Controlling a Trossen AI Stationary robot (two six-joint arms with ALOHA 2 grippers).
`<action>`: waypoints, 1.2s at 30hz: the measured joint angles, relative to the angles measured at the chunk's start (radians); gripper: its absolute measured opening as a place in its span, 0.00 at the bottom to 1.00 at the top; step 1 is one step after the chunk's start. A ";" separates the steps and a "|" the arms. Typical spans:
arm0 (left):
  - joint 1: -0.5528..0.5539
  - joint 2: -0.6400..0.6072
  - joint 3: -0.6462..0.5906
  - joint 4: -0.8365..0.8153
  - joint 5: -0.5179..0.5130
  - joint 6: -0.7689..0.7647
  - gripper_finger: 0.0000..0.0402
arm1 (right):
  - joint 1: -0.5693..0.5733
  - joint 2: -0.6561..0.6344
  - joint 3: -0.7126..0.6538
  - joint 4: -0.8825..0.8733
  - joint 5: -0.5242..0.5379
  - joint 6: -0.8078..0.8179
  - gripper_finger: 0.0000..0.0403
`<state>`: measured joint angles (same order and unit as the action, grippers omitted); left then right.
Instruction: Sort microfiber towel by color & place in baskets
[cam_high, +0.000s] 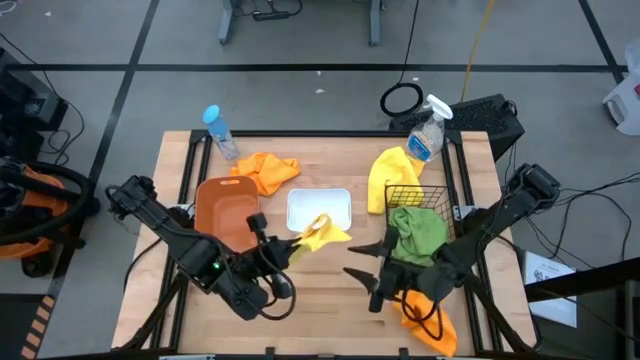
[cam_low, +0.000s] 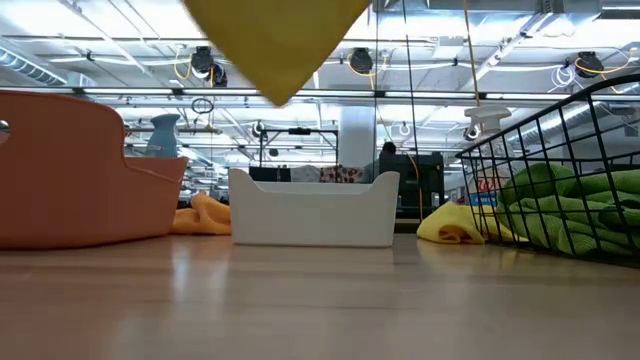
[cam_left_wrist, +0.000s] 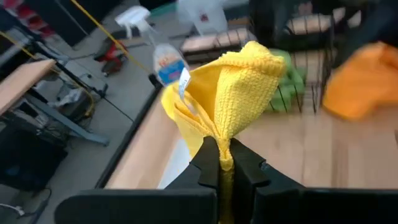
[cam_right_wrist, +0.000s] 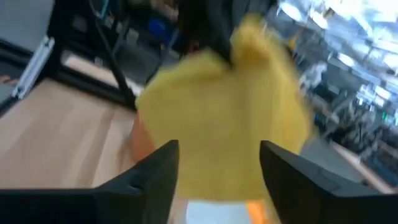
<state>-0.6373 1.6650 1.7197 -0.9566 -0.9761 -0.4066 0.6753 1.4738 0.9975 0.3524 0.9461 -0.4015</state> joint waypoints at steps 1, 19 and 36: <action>0.001 0.000 -0.008 -0.003 0.013 0.000 0.03 | -0.009 0.000 0.000 0.020 -0.014 -0.030 0.60; 0.069 0.010 -0.075 0.006 0.263 0.071 0.03 | -0.297 0.037 0.000 -0.027 -0.609 -0.052 0.77; 0.150 0.009 -0.074 -0.014 0.215 0.108 0.21 | -0.441 0.116 0.074 -0.162 -0.677 -0.169 0.04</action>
<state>-0.4869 1.6741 1.6455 -0.9707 -0.7608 -0.2981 0.2338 1.5895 1.0713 0.1908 0.2692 -0.5708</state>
